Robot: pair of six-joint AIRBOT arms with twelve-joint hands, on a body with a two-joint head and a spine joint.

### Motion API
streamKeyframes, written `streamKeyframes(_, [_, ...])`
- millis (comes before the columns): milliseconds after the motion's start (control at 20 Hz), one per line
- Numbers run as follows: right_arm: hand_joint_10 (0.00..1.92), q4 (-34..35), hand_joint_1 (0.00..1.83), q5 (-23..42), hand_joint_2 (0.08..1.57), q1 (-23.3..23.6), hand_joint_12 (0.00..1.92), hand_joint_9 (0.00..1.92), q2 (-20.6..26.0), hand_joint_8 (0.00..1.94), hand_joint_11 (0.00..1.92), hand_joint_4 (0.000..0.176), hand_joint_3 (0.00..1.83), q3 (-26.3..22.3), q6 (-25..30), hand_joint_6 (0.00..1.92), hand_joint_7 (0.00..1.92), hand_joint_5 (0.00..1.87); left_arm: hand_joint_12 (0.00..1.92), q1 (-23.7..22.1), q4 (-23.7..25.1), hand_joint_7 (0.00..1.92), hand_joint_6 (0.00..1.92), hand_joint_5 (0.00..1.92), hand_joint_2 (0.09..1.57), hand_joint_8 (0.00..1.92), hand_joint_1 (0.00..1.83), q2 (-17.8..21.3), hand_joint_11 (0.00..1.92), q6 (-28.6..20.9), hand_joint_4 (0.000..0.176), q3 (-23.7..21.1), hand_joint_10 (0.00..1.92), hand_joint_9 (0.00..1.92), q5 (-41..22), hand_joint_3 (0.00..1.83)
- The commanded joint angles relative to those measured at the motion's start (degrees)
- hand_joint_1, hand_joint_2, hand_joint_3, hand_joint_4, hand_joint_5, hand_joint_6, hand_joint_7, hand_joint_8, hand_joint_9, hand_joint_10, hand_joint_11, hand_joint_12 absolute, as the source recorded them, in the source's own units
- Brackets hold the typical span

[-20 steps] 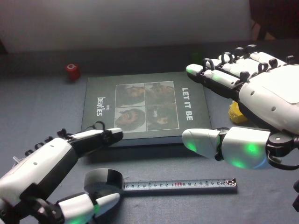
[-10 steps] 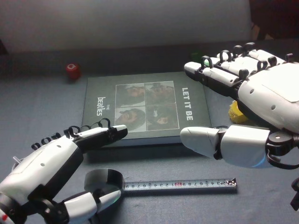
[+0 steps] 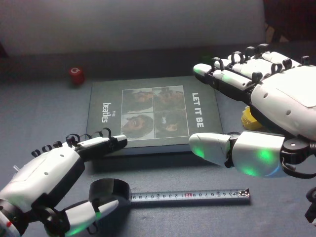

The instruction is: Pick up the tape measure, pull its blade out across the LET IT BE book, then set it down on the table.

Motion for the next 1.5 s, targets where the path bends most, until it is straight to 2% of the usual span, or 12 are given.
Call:
streamKeyframes(0, [0.00,-3.8,0.00,4.6,1.07,0.6,0.57,0.07,0.0,0.00,0.00,0.121,0.00,-0.1,0.6,0.00,0.12,0.07,0.56,-0.1,3.3,0.46,0.00,0.44,1.08,0.00,1.27,-0.5,0.20,-0.3,0.000,0.3,0.00,0.41,-5.4,0.00])
streamKeyframes(900, [0.00,-4.0,0.00,4.8,1.07,0.7,0.55,0.07,-0.1,0.00,0.00,0.116,0.00,-0.1,0.8,0.00,0.12,0.05,0.55,3.1,2.8,0.48,0.01,0.49,1.06,0.00,1.28,-2.5,0.23,-0.1,0.000,3.8,0.00,0.44,-5.4,0.00])
streamKeyframes(1450, [0.00,-4.1,0.00,5.0,1.08,0.7,0.56,0.07,-0.2,0.00,0.00,0.115,0.00,-0.1,0.9,0.00,0.12,0.06,0.54,3.4,2.7,0.54,0.01,0.50,1.05,0.01,1.29,-4.9,0.25,2.7,0.000,5.1,0.01,0.46,-5.4,0.00])
